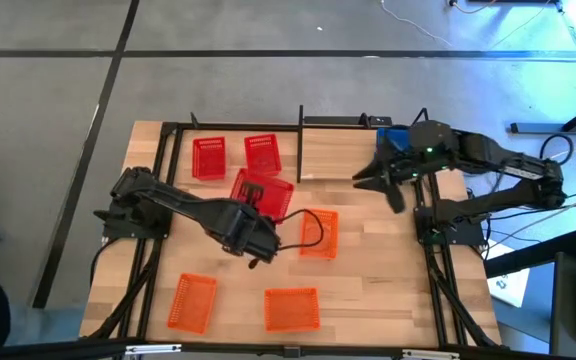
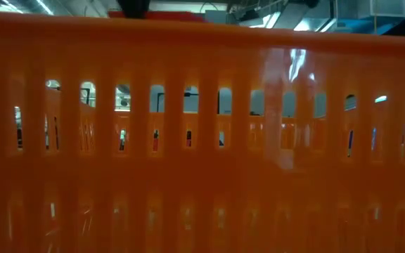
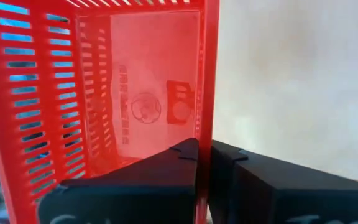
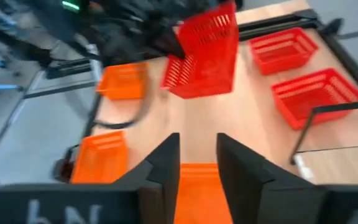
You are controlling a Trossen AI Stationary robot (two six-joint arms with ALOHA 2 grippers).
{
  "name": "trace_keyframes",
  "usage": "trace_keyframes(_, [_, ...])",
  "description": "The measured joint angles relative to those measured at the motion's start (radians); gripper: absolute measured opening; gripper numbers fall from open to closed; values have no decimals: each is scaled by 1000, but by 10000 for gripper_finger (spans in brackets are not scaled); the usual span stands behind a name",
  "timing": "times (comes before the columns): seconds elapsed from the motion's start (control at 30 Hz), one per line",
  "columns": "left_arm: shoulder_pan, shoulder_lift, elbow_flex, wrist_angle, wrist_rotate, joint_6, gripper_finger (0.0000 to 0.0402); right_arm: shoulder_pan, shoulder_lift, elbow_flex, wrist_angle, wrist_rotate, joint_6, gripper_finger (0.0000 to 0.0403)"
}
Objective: Stack baskets on shelf by color
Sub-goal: Put the bottom red basket on the shelf
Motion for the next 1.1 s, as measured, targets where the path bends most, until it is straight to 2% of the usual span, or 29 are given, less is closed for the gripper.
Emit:
trace_keyframes(0.1, [2, 0, 33, -2, -98, 184, 0, 0, 41, 0, 53, 71, -1, 125])
trace_keyframes(0.27, [15, 0, 43, -1, -261, 474, 0, 0, 98, 0, 203, 166, -1, 124])
trace_keyframes(0.37, [36, 0, 43, -1, -345, 576, 0, 0, 132, 0, 266, 189, -1, 123])
trace_keyframes(0.47, [66, 0, 43, -1, -373, 627, 0, 2, 166, 0, 307, 200, -15, 122])
trace_keyframes(0.57, [93, 0, 43, -1, -433, 681, 0, 20, 200, 0, 333, 260, -109, 122])
trace_keyframes(0.63, [112, 0, 43, 0, -475, 694, 0, 41, 223, 0, 353, 333, -169, 122])
trace_keyframes(0.8, [153, 0, 43, 0, -483, 693, 0, 96, 259, 0, 433, 572, -193, 122])
trace_keyframes(0.87, [162, 0, 43, 0, -482, 693, 0, 110, 271, 0, 446, 634, -214, 122])
trace_keyframes(1.1, [174, 0, 43, 11, -482, 701, 0, 116, 307, 0, 469, 646, -210, 122])
